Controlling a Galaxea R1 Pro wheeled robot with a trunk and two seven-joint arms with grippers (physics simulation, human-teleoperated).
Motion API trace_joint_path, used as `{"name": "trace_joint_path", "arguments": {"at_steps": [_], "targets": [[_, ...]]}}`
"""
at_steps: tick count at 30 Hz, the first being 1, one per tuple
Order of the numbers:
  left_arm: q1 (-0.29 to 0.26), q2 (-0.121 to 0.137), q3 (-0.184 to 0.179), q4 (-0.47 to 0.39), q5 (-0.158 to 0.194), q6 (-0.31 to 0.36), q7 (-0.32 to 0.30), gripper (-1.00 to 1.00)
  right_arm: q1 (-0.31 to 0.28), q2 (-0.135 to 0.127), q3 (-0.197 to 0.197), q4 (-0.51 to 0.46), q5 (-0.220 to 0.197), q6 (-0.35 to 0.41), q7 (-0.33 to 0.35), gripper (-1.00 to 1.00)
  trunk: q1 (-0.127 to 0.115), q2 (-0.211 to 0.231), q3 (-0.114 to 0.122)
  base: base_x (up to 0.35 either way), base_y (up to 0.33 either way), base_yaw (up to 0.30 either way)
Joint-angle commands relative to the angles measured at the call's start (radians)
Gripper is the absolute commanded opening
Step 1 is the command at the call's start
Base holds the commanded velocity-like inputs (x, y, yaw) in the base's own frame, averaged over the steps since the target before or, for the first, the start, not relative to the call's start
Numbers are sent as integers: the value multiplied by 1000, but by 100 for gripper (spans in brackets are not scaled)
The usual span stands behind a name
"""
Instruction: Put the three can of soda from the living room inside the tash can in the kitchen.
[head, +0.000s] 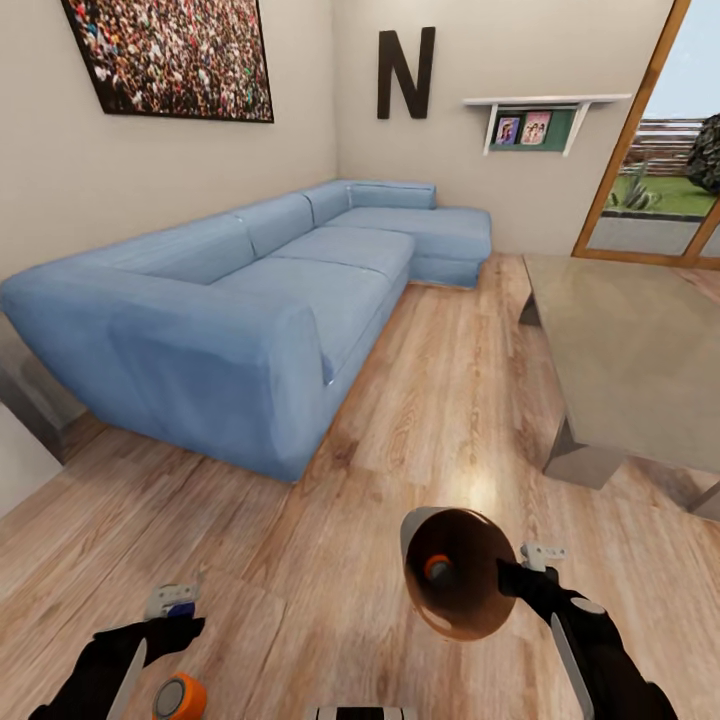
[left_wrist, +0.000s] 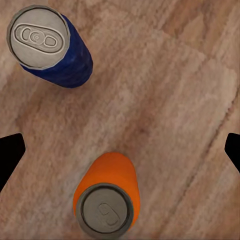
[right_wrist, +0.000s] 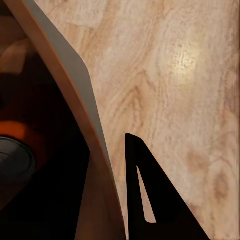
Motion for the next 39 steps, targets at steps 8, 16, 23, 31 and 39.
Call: {"name": "trace_joint_path", "arguments": {"at_steps": [8, 16, 23, 31, 39], "targets": [[1, -3, 0, 4, -3, -1, 2, 100, -196, -4, 3, -31, 3, 204, 5, -100, 0, 0, 0, 0, 0, 0], [0, -2, 0, 72, 0, -4, 5, 100, -326, -7, 3, -33, 66, 300, 6, -100, 3, -1, -23, 0, 0, 0], [-1, -2, 0, 81, 0, -4, 4, 100, -344, -7, 5, -59, 73, 350, 7, -100, 6, -3, -50, 0, 0, 0], [-1, -4, 0, 82, 1, -4, 5, 100, -346, -7, 24, -65, 75, 361, 6, -100, 6, -3, -54, 0, 0, 0], [-1, -4, 0, 82, 0, -4, 5, 100, -346, -7, 26, -66, 75, 362, 5, -100, 8, -4, -73, 0, 0, 0]]}}
